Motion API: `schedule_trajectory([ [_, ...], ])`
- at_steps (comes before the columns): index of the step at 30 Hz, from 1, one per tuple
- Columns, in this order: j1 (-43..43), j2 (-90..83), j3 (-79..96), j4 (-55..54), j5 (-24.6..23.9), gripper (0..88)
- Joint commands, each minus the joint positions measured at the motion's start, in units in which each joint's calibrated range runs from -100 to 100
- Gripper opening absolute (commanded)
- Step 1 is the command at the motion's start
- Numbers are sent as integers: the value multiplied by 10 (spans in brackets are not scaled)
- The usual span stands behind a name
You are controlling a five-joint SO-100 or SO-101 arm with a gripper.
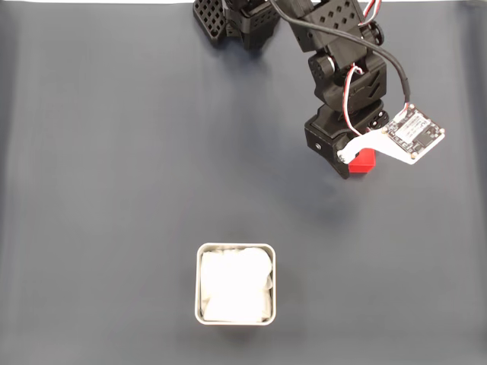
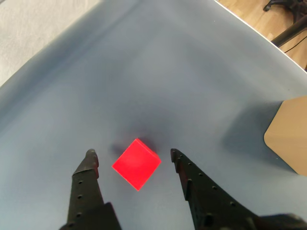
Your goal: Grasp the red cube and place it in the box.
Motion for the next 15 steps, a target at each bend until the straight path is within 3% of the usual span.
schedule_trajectory([
  [1,-7,-1,-4,-11,-2,359],
  [15,-22,14,-4,-21,-6,361],
])
